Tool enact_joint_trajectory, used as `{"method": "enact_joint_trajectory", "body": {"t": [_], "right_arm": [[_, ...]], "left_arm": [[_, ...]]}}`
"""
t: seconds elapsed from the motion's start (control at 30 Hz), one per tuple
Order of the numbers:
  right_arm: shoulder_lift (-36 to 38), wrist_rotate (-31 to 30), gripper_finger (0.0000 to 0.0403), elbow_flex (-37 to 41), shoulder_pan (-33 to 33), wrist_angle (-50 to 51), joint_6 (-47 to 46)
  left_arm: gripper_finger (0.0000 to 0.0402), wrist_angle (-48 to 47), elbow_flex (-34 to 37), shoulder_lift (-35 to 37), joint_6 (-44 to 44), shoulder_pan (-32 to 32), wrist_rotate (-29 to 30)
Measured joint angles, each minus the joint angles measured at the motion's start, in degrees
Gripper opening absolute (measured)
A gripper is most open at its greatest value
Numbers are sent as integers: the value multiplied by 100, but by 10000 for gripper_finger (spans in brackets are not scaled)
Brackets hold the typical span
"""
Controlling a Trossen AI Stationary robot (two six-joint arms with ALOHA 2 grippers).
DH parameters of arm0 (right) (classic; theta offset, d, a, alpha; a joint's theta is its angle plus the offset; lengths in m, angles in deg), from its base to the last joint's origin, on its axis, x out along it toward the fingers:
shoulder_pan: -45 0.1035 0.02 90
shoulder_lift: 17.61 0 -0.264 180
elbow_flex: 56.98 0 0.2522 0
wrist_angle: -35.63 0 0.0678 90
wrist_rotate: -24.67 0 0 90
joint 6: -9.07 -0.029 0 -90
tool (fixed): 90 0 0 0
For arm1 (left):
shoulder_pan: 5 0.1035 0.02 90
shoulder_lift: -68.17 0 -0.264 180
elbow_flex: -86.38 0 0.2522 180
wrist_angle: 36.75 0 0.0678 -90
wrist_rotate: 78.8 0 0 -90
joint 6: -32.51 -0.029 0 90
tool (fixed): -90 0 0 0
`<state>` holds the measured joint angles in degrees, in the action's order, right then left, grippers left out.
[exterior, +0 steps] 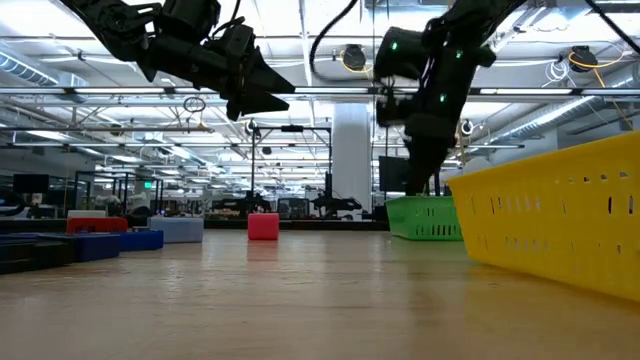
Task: Pick & Place Office items
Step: Put the pink charger adapter into the green bin
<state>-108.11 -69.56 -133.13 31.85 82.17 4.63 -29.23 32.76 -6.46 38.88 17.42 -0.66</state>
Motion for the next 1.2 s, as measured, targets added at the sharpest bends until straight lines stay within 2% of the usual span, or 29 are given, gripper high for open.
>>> {"method": "enact_joint_trajectory", "body": {"t": [0.13,0.27,0.4,0.5,0.63,0.77,0.9,0.97,1.13,1.2], "right_arm": [[682,-13,231,3,0,69,-108],[1555,-156,217,130,22,-303,-247],[2447,-313,205,1072,200,-2174,41],[2930,-79,201,2082,315,-4110,387],[3240,259,201,3355,432,-6508,744],[3410,575,199,4160,518,-7818,1014],[3638,584,201,4467,540,-8174,1010],[3762,582,205,4526,540,-8174,962],[3895,582,219,4579,538,-7972,948],[3893,583,226,4579,527,-7880,948]], "left_arm": [[244,0,0,0,-3,0,0],[244,1,0,0,1,0,-2],[244,-14,0,0,249,-4,-58],[244,-135,0,0,754,-4,-455],[244,-341,0,-4,772,-28,-562],[244,-721,0,-4,919,-180,-586],[243,-1379,0,-4,368,-667,-570],[243,-1745,0,-4,39,-1011,-315],[243,-2382,5,-214,-444,-1639,1516],[243,-2259,1,-378,-319,-1734,1926]]}}
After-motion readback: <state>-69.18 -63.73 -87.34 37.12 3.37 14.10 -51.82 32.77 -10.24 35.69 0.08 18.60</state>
